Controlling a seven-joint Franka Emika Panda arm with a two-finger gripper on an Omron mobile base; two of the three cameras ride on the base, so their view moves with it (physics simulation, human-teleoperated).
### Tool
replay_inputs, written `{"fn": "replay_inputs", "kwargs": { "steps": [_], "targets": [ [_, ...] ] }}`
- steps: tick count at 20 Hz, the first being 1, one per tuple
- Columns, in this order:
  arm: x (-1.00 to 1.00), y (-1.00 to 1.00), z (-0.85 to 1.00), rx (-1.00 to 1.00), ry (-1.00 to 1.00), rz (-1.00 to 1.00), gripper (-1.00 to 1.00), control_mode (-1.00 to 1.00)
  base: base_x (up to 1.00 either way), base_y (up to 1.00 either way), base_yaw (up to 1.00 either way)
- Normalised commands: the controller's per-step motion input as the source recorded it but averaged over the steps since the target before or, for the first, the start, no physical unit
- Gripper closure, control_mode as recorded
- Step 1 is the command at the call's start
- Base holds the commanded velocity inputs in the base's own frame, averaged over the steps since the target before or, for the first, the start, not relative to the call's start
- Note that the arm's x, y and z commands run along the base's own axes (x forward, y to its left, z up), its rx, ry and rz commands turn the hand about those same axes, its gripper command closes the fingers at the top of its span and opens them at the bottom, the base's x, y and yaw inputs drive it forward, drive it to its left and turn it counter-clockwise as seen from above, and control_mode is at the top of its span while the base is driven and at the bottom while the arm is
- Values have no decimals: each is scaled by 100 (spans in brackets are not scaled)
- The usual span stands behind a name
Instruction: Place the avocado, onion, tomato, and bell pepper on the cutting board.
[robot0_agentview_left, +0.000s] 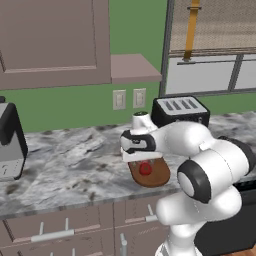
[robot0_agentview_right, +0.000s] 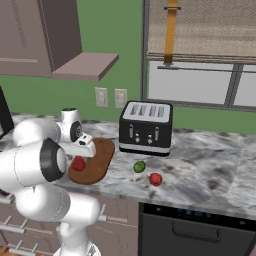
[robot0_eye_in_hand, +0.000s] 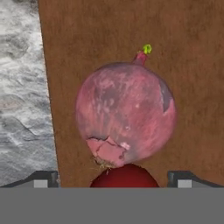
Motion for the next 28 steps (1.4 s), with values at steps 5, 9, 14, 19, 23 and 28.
{"fn": "replay_inputs", "kwargs": {
  "steps": [5,9,14,19,23,28],
  "targets": [
    [0,-16,-2,0,-3,0,-100,-100,0,0,0],
    [2,-20,15,0,-7,0,-100,-100,0,0,0],
    [0,-7,87,0,-19,0,-100,-100,0,0,0],
    [-17,-47,63,0,-5,0,-100,-100,0,0,0],
    [-39,-66,37,0,-1,0,-100,-100,0,0,0],
    [-16,-65,10,0,0,0,-100,-100,0,0,0]
  ]
}}
